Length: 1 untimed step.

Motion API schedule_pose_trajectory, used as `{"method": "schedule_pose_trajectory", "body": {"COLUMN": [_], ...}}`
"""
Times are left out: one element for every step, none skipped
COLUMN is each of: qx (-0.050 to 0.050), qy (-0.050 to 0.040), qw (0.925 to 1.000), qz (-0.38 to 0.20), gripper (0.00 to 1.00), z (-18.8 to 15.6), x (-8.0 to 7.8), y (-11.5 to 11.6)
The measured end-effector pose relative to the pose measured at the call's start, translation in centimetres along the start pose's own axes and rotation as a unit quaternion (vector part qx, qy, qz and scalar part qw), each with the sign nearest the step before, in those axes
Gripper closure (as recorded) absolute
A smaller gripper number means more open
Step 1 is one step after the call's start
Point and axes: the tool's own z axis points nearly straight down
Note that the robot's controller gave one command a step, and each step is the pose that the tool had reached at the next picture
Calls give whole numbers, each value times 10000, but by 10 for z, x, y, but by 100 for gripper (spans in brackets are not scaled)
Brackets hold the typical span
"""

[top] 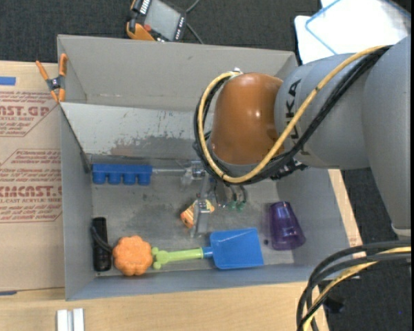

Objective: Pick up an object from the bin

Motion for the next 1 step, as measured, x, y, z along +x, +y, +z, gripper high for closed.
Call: {"method": "schedule_pose_trajectory", "body": {"qx": [-3], "qy": [-35], "qw": [10000], "qz": [7], "gripper": [0], "z": [-5], "x": [-1], "y": [-1]}}
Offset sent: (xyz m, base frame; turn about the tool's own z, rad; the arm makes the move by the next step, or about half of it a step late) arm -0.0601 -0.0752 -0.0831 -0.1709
